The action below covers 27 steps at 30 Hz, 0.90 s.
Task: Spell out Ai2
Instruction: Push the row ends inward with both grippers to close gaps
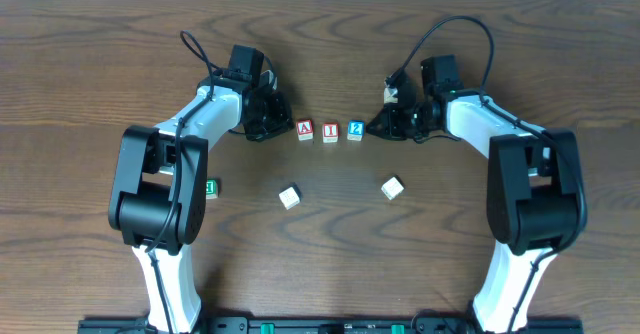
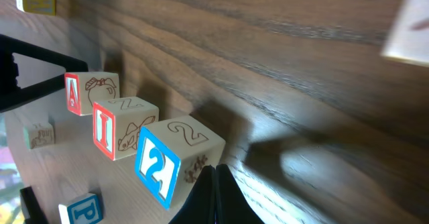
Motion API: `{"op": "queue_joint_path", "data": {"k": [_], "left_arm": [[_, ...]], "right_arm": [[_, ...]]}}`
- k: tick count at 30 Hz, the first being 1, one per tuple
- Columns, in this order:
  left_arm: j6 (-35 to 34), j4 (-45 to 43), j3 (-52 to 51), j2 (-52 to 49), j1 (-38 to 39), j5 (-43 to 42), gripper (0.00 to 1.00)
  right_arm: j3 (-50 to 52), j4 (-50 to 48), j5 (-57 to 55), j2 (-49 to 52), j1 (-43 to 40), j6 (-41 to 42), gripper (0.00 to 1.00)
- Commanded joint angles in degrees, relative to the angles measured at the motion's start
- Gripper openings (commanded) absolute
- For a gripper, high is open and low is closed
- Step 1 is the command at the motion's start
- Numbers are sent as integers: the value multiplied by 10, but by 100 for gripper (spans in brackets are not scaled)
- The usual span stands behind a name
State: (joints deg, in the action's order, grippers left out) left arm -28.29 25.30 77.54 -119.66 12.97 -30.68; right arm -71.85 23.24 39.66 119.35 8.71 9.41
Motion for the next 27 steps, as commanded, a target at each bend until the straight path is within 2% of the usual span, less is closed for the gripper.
{"op": "queue_joint_path", "data": {"k": [1, 27], "left_arm": [[-5, -1, 4, -10, 5, -9, 5], [-12, -5, 4, -10, 26, -26, 6]], "right_arm": [[0, -5, 11, 13, 15, 13, 1], [0, -21, 13, 13, 45, 39, 2]]}}
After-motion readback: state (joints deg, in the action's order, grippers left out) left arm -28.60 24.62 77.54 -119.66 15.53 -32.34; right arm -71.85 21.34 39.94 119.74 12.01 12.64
